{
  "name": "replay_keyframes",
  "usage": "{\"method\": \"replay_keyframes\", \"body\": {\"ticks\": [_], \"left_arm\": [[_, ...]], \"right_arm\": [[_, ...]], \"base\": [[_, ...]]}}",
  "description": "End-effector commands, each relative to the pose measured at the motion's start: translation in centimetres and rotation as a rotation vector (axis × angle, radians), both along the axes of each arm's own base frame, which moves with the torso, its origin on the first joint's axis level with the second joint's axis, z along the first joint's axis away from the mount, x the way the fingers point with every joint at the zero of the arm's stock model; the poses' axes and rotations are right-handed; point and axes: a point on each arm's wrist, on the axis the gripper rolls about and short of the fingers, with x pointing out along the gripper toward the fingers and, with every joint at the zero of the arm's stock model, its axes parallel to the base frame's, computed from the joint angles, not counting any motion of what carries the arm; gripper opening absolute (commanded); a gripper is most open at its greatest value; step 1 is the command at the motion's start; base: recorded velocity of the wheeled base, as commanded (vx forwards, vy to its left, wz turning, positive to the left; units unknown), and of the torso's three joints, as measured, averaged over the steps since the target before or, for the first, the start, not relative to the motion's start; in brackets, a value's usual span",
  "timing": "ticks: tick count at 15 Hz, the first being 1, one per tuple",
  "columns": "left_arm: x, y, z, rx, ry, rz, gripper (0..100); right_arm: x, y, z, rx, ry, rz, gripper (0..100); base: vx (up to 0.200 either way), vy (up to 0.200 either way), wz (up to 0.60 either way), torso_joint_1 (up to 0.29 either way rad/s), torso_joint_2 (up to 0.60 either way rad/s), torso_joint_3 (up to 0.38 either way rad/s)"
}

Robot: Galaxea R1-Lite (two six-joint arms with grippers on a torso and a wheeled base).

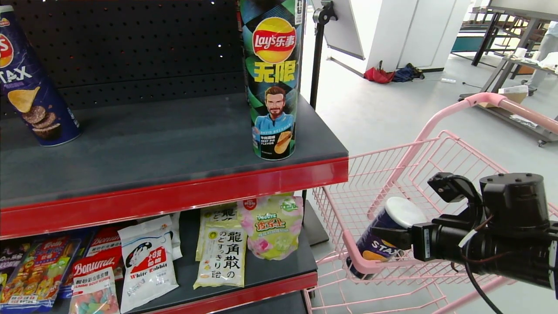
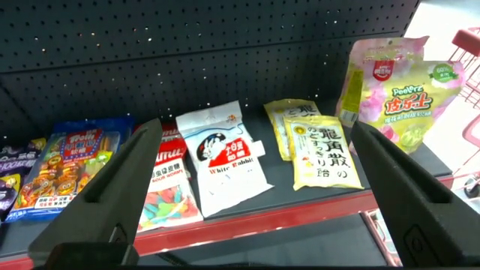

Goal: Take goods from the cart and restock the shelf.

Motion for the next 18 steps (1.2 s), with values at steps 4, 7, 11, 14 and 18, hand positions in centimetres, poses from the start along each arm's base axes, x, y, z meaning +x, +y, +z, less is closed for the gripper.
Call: {"method": "replay_keyframes", "body": {"ticks": [4, 7, 11, 14, 18], "left_arm": [[0.0, 0.0, 0.0, -0.002, 0.001, 0.001, 100], [0.0, 0.0, 0.0, -0.002, 0.001, 0.001, 100], [0.0, 0.0, 0.0, -0.003, 0.001, 0.001, 100], [0.0, 0.0, 0.0, -0.005, 0.003, 0.001, 100], [0.0, 0.0, 0.0, -0.005, 0.001, 0.001, 100]], "right_arm": [[0.6, 0.4, -0.5, -0.010, 0.021, 0.010, 100], [1.3, 0.8, -0.6, -0.011, 0.023, 0.013, 100], [1.2, 1.1, -0.7, -0.011, 0.027, 0.027, 0], [0.7, 1.4, -0.9, -0.011, 0.039, 0.042, 0], [0.6, 1.3, -0.4, -0.033, 0.014, 0.012, 0]], "base": [[0.000, 0.000, 0.00, 0.000, 0.00, 0.000], [0.000, 0.000, 0.00, 0.000, 0.00, 0.000], [0.000, 0.000, 0.00, 0.000, 0.00, 0.000], [0.000, 0.000, 0.00, 0.000, 0.00, 0.000], [0.000, 0.000, 0.00, 0.000, 0.00, 0.000]]}}
